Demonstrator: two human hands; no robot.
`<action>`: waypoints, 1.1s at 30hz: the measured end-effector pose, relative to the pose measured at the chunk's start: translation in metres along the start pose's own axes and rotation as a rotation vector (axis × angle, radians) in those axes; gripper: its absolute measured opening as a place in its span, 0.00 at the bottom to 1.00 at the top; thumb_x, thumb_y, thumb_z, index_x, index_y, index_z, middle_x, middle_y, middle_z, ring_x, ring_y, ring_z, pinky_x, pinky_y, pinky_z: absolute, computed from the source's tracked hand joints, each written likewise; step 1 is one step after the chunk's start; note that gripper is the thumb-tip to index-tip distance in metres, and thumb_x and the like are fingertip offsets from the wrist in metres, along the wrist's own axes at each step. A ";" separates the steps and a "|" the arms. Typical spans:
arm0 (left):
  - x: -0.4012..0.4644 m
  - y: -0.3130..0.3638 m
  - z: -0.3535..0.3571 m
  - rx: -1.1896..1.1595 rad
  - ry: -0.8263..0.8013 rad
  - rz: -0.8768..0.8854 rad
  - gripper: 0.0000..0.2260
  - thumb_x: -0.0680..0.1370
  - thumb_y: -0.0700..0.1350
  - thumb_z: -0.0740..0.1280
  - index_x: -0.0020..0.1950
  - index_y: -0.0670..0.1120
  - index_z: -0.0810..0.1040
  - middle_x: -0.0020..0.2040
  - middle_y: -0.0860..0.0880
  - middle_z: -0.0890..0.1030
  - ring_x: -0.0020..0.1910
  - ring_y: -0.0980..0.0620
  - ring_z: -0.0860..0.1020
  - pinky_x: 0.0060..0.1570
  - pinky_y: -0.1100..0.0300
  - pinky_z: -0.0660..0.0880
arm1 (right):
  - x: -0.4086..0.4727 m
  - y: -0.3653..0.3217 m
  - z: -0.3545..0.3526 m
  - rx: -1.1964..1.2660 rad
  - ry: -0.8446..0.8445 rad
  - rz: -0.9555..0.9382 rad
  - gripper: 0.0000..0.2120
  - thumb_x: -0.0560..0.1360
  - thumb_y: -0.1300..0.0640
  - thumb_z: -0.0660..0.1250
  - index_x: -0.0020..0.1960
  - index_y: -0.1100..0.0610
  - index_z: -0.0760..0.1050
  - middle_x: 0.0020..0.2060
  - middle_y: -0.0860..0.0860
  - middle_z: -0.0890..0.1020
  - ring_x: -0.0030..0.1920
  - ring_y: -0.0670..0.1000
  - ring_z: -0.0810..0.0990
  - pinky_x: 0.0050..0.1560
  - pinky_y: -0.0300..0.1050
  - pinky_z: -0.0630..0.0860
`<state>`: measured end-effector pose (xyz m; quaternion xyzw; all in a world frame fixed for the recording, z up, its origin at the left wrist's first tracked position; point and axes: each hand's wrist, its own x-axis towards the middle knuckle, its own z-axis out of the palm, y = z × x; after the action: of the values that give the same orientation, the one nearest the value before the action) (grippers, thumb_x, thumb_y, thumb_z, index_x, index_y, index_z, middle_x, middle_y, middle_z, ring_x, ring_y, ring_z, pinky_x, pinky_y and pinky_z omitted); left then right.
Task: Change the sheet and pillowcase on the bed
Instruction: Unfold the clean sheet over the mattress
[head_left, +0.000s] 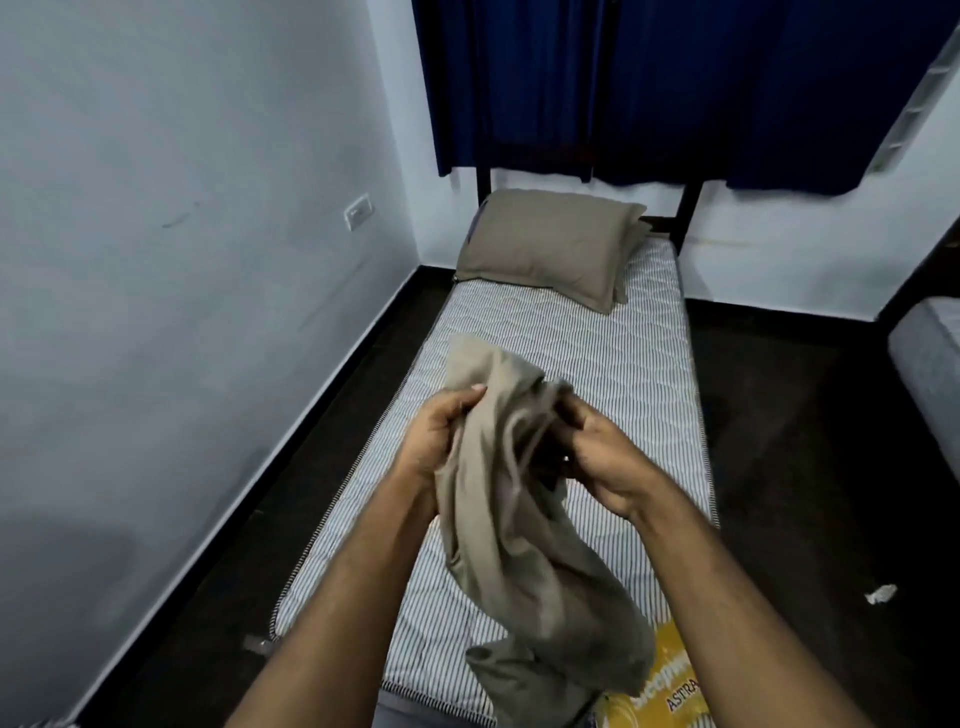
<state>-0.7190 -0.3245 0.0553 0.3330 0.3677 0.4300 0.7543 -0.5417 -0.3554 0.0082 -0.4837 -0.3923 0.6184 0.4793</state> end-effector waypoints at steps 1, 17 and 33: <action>-0.002 0.003 0.004 0.128 0.005 0.102 0.13 0.81 0.40 0.65 0.41 0.42 0.86 0.40 0.45 0.86 0.38 0.51 0.84 0.41 0.59 0.82 | 0.000 -0.004 0.002 0.054 0.011 0.032 0.17 0.85 0.46 0.56 0.64 0.52 0.78 0.56 0.57 0.84 0.49 0.52 0.84 0.48 0.48 0.80; 0.003 0.010 -0.037 0.444 0.133 0.317 0.24 0.83 0.60 0.58 0.38 0.46 0.79 0.39 0.46 0.83 0.38 0.51 0.80 0.34 0.61 0.74 | 0.004 -0.081 0.068 -0.404 0.447 -0.550 0.11 0.82 0.51 0.63 0.57 0.51 0.83 0.52 0.48 0.86 0.56 0.48 0.83 0.65 0.54 0.77; -0.046 0.112 -0.053 0.416 -0.159 0.194 0.03 0.81 0.51 0.67 0.50 0.55 0.74 0.55 0.55 0.78 0.45 0.60 0.78 0.45 0.69 0.75 | -0.029 -0.065 0.139 -0.087 0.186 -0.492 0.22 0.75 0.75 0.61 0.56 0.53 0.82 0.50 0.49 0.86 0.52 0.46 0.83 0.52 0.39 0.79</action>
<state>-0.8255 -0.3101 0.1326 0.5479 0.3542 0.3879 0.6511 -0.6612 -0.3712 0.1070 -0.4487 -0.4784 0.4187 0.6281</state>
